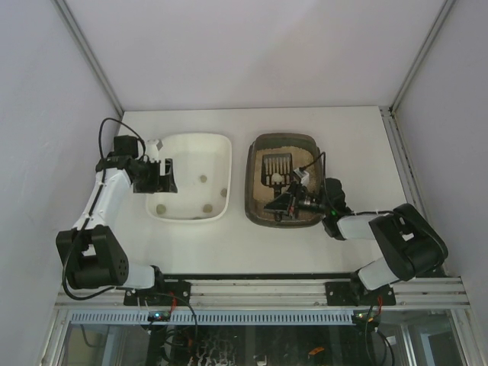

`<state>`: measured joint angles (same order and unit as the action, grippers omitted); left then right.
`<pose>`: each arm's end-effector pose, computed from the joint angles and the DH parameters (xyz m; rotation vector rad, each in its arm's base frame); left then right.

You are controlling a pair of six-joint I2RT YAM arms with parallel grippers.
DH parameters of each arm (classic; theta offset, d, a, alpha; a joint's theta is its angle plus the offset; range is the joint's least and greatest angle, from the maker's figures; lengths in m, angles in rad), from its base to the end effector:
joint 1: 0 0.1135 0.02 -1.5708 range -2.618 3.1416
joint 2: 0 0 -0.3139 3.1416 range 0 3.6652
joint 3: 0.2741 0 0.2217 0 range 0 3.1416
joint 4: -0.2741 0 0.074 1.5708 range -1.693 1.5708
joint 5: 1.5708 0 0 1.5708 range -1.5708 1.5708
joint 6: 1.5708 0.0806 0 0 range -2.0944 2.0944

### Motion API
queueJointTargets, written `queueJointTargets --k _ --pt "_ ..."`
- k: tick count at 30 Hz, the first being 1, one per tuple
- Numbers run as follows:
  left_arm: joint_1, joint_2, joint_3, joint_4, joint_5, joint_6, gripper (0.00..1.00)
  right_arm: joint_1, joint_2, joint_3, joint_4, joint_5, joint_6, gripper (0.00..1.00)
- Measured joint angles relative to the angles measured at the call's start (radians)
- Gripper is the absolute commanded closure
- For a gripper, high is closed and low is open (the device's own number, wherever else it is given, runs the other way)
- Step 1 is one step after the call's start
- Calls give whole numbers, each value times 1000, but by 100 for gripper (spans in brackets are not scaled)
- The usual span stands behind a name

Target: Clean the litter box

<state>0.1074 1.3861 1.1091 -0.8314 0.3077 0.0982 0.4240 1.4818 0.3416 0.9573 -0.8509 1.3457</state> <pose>0.2525 0.0027 0.2864 0.0840 2.6322 -0.3424 0.2127 0.1625 0.2341 0.2186 2.1713 1.9007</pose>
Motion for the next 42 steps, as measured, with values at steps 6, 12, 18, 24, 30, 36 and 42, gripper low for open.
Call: queueJointTargets --k 6,12,18,24,30,36,42 --pt "11 -14 0 23 -77 -13 12 109 80 200 -69 -21 1 100" --pt "49 -73 -1 45 -149 -21 11 196 223 397 -179 -58 6 100" --pt "159 -101 -1 60 -149 -33 11 297 320 769 -698 13 -228 100" --pt "177 -91 -1 59 -136 -36 11 372 455 1183 -1261 202 -475 100" --pt "177 -77 -1 59 -117 -36 11 439 604 1483 -1775 477 -654 100" --pt "177 -64 -1 59 -109 -36 10 509 731 1780 -2122 799 -748 100" --pt "177 -63 -1 59 -102 -44 9 546 756 1868 -2251 988 -813 100"
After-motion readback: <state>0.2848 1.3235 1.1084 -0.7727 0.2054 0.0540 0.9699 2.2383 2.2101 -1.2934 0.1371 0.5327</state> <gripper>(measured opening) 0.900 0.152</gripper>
